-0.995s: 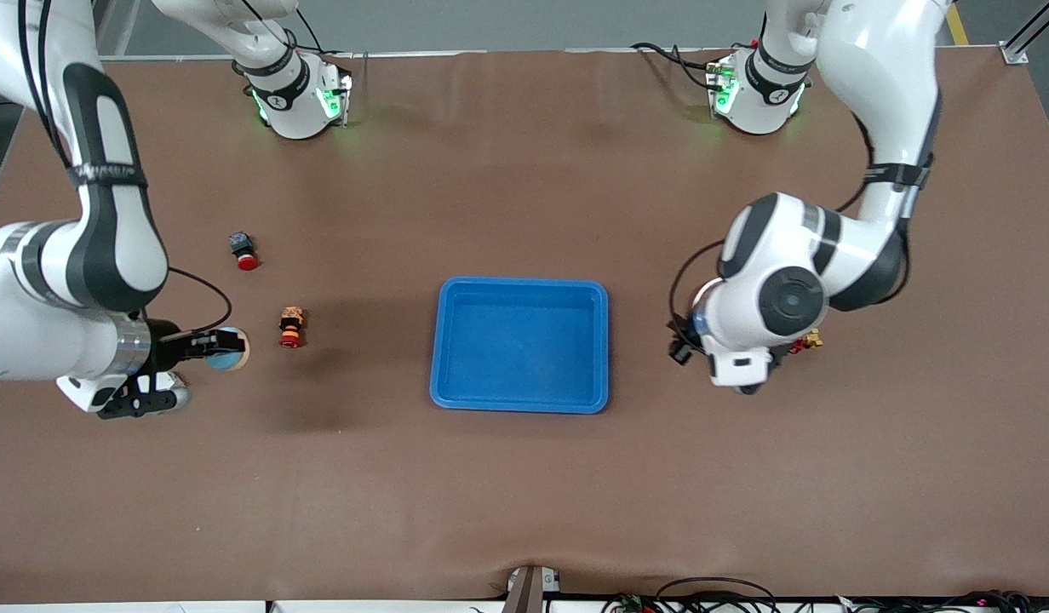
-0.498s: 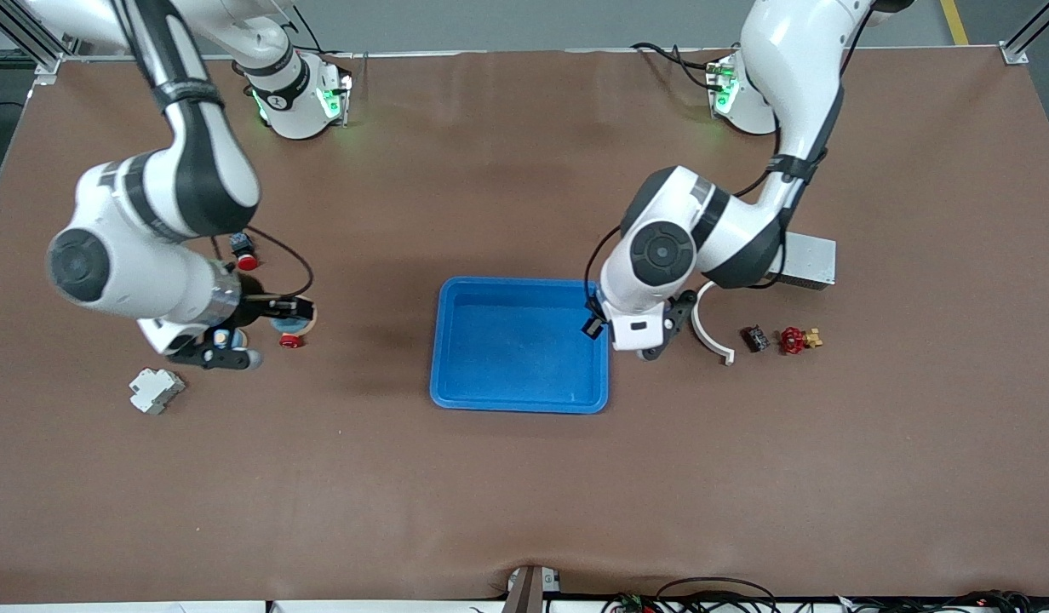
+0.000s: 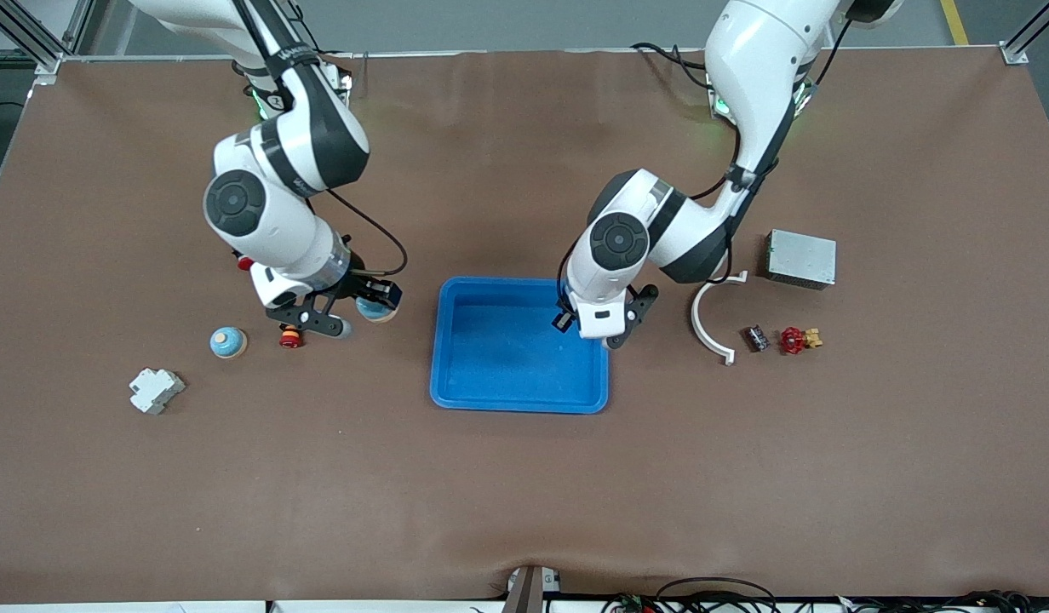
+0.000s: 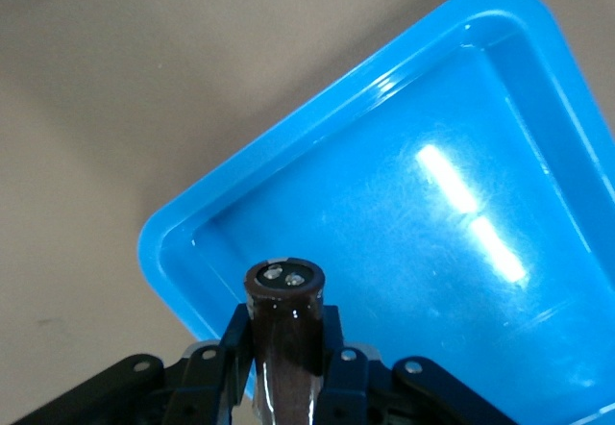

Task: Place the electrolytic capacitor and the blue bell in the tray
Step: 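Carry the bell over the tray while the left gripper carries the capacitor there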

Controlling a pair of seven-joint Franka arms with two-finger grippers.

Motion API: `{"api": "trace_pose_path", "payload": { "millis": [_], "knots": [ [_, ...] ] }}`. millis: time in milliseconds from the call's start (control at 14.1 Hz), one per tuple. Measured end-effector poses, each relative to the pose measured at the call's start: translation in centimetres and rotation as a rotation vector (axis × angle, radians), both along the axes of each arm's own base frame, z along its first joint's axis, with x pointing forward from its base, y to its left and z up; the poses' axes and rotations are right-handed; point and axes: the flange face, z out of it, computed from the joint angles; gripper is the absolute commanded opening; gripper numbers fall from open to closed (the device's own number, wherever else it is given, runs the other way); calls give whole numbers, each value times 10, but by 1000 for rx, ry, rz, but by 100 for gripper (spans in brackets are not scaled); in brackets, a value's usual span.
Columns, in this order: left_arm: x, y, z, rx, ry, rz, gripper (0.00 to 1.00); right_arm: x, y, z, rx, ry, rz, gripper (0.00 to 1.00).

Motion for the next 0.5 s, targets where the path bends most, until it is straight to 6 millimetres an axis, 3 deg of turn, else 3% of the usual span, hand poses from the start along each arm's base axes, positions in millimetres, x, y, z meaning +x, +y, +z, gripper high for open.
{"api": "trace_pose_path", "payload": {
  "millis": [498],
  "knots": [
    [-4, 6, -56, 48, 27, -14, 0, -18, 57, -66, 8, -50, -110, 0]
  ]
}}
